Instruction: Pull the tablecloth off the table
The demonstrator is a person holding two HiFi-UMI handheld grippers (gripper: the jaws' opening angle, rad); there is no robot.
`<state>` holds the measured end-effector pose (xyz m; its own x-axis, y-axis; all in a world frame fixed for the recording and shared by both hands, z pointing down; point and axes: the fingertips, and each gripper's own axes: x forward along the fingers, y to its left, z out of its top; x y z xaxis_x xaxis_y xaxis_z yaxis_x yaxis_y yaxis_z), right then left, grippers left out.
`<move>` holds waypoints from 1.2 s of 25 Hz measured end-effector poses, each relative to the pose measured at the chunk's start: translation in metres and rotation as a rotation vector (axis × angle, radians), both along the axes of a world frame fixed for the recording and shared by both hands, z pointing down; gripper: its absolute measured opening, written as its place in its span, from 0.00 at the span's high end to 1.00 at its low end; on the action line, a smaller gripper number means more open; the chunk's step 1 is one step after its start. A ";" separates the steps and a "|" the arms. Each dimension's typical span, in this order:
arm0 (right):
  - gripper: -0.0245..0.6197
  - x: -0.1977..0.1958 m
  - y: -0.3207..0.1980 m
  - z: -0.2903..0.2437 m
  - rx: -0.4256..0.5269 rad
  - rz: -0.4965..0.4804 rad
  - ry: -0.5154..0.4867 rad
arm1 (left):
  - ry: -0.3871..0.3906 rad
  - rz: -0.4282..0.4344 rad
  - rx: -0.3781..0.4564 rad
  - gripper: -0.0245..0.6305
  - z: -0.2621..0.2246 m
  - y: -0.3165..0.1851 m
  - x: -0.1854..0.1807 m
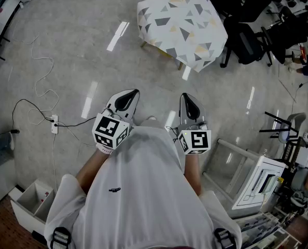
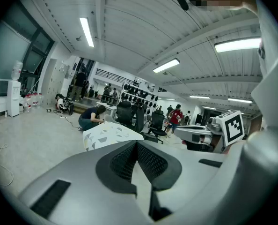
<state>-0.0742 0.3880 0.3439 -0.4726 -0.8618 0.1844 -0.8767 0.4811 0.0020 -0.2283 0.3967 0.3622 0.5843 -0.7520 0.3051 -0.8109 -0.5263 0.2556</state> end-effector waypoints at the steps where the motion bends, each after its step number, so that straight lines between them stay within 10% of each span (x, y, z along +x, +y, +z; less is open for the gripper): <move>1: 0.95 0.004 -0.004 -0.002 0.000 -0.008 -0.003 | 0.009 -0.008 0.001 0.95 -0.004 -0.002 0.007; 30: 0.95 0.191 -0.022 0.035 -0.018 0.174 -0.181 | -0.117 0.188 -0.111 0.95 0.013 -0.016 0.209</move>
<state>0.1166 0.3658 0.3788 -0.3437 -0.9305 0.1266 -0.9317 0.3211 -0.1695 -0.0188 0.3807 0.3757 0.6667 -0.5912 0.4538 -0.7287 -0.6448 0.2305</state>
